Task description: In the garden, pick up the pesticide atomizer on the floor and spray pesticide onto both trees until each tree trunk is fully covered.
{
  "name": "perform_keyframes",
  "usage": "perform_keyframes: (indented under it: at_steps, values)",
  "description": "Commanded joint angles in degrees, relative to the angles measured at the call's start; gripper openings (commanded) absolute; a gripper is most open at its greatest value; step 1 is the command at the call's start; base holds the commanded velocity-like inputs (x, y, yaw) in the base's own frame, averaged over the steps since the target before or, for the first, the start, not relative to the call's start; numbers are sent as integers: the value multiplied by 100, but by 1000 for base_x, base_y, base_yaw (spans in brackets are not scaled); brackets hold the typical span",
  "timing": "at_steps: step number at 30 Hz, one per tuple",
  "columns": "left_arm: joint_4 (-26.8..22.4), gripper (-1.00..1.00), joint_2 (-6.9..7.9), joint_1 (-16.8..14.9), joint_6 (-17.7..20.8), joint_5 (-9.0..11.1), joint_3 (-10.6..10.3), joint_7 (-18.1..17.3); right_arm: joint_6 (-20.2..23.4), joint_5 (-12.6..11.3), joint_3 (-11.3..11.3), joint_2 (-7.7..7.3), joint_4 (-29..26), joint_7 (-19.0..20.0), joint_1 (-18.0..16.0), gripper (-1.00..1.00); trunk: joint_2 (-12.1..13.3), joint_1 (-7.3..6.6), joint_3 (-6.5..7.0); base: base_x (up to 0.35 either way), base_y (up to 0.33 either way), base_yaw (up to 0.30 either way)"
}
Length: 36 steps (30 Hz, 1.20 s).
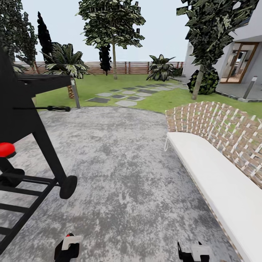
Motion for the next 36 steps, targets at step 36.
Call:
perform_keyframes:
  at_steps: [36]
  values:
    - [-1,-100,0,0,-9,0,0,-9,-1,0,0,0,7,0,0,100,0,0,0,340,-19,0]
